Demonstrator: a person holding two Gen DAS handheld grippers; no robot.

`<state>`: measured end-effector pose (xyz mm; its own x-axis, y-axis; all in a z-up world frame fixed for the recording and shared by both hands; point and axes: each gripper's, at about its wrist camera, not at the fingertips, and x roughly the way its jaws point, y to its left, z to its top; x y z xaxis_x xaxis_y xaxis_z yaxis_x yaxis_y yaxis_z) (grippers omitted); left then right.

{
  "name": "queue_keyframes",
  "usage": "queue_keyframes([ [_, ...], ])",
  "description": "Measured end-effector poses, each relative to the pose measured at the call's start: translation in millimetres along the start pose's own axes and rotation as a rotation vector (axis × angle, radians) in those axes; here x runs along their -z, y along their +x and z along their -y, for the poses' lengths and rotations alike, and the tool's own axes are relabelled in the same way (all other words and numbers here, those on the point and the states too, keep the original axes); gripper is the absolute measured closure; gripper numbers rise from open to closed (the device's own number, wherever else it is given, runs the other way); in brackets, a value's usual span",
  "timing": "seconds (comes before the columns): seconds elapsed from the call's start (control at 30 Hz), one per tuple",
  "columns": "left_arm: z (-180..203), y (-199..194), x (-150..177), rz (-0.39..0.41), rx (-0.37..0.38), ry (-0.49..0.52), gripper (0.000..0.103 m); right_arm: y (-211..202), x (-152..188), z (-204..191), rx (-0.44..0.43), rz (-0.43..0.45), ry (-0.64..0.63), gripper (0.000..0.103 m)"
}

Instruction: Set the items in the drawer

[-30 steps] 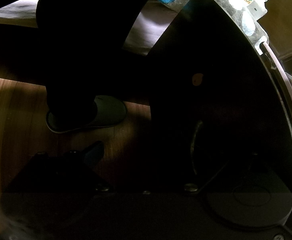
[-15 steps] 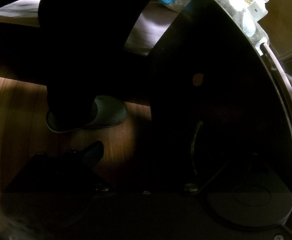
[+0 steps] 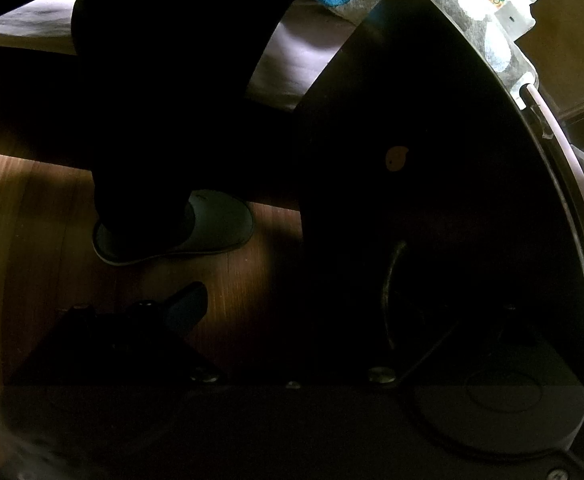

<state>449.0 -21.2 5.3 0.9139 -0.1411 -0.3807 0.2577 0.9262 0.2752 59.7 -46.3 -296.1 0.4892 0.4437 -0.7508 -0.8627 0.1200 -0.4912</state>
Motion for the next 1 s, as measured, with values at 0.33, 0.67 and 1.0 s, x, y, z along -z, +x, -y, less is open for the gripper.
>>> queue_keyframes([
  [0.33, -10, -26, -33, 0.074, -0.047, -0.002, 0.103, 0, 0, 0, 0.000, -0.003, -0.002, 0.007],
  [0.67, -16, -55, -62, 0.181, -0.118, -0.003, 0.103, -1, 0, 1, -0.001, -0.005, -0.002, 0.007],
  [1.0, -4, -24, -26, 0.020, -0.061, 0.025, 0.103, 0, 0, -3, 0.005, -0.006, 0.002, 0.007],
])
